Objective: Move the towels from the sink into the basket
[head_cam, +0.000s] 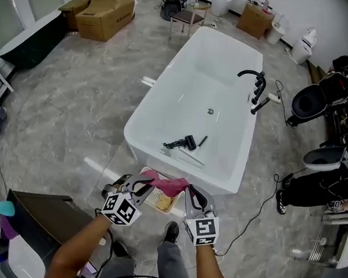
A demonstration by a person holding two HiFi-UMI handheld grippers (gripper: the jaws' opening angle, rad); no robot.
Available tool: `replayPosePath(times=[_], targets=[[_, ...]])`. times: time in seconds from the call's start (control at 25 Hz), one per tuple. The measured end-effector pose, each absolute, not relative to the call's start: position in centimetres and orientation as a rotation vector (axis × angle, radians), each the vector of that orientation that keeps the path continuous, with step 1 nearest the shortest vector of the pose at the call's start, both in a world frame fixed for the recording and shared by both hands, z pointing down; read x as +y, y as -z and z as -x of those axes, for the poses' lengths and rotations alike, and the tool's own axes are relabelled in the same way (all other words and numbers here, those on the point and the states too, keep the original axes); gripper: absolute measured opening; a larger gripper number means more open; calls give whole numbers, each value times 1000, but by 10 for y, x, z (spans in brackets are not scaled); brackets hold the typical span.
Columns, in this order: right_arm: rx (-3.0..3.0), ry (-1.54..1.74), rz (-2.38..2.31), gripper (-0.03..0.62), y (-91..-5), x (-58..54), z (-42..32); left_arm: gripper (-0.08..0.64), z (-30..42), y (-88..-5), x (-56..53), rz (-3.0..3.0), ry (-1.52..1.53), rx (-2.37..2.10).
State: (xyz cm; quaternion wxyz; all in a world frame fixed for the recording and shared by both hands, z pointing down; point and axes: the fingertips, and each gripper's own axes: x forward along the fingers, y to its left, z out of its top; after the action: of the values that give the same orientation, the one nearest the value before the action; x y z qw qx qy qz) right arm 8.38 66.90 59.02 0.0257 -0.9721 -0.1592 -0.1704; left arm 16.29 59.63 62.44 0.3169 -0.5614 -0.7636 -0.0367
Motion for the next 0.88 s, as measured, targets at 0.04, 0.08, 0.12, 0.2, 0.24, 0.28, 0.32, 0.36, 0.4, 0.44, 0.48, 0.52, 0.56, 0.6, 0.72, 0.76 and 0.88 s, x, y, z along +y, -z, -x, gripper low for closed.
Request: replayPosePath(times=[0.04, 0.08, 0.12, 0.2, 0.24, 0.28, 0.32, 0.36, 0.4, 0.44, 0.48, 0.52, 0.56, 0.6, 0.72, 0.76, 0.88], targets=[[-496, 519, 3002, 26, -597, 670, -86, 37, -164, -633, 597, 1473, 100, -2011], [-500, 516, 2998, 26, -605, 670, -87, 37, -165, -642, 598, 1468, 104, -2012], [-504, 520, 2995, 26, -615, 671, -87, 38, -166, -651, 600, 1463, 108, -2014], [-518, 535, 2983, 26, -637, 673, -85, 37, -165, -670, 602, 1452, 123, -2022], [-527, 540, 2975, 26, -647, 674, -83, 38, -164, -680, 603, 1447, 136, -2031], [-536, 547, 2966, 27, -658, 676, -82, 37, -163, -690, 605, 1441, 149, -2042], [-544, 556, 2956, 27, -669, 678, -79, 38, -161, -700, 606, 1433, 161, -2051], [-551, 564, 2947, 26, -679, 679, -77, 37, -159, -710, 608, 1422, 170, -2057], [-557, 571, 2938, 26, -690, 681, -75, 38, -156, -720, 609, 1409, 177, -2060], [-561, 578, 2930, 26, -700, 682, -74, 37, -154, -731, 610, 1396, 184, -2063], [-564, 584, 2923, 27, -710, 684, -72, 37, -153, -741, 612, 1386, 191, -2065], [-568, 591, 2915, 26, -721, 687, -71, 37, -151, -752, 615, 1376, 197, -2068], [-573, 599, 2907, 26, -732, 690, -69, 37, -150, -762, 617, 1367, 202, -2070], [-576, 606, 2899, 27, -744, 693, -68, 38, -148, -773, 620, 1359, 208, -2072], [-585, 620, 2879, 28, -776, 699, -66, 37, -144, -804, 625, 1345, 230, -2074], [-587, 621, 2873, 27, -787, 701, -66, 38, -145, -814, 626, 1344, 239, -2074], [-590, 628, 2855, 28, -820, 704, -69, 37, -147, -846, 629, 1338, 261, -2071]])
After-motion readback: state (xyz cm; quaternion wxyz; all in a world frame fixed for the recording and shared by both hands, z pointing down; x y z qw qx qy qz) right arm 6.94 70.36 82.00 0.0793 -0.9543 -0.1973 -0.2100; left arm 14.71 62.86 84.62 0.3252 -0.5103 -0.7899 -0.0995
